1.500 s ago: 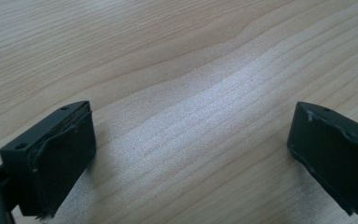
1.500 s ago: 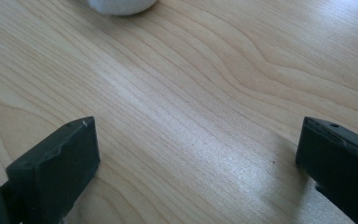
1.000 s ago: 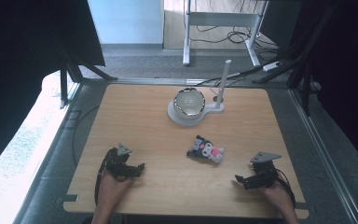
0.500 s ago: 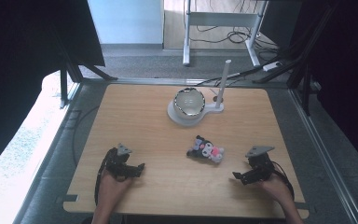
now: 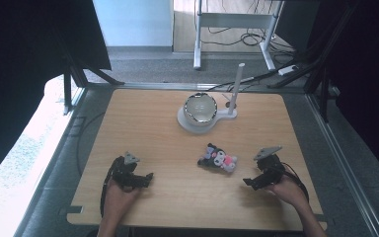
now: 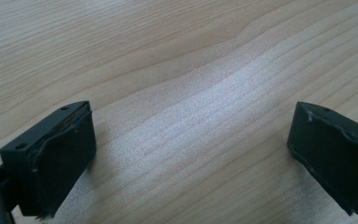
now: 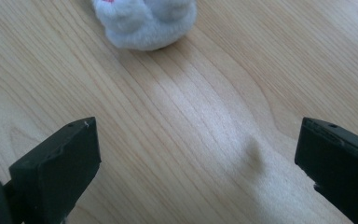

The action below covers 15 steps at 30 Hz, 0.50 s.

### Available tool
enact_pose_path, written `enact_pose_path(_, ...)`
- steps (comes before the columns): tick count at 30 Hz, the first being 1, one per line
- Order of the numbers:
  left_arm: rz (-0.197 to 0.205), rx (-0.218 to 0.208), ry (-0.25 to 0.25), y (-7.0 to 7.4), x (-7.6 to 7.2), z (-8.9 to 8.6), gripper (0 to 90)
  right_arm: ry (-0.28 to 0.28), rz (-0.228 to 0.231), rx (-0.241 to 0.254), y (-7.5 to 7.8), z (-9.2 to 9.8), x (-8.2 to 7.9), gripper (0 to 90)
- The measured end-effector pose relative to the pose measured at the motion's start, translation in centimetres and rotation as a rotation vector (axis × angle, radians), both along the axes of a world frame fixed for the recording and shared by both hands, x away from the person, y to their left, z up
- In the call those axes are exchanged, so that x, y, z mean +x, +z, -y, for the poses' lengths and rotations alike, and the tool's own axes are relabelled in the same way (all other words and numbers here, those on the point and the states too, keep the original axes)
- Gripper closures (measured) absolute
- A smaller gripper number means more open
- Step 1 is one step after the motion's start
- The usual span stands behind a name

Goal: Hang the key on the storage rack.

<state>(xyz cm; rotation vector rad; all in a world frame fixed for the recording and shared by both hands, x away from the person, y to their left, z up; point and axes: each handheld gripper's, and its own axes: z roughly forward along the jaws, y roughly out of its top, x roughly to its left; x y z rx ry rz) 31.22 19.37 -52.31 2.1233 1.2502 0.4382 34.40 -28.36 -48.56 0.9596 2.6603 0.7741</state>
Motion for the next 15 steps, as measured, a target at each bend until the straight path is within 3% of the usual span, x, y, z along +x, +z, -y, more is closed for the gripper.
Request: enact_pose_path(15,0.0,0.0,0.001,0.0,0.0,0.0,1.1,0.076,-0.05,-0.078,0.9,-2.5,2.2,0.7)
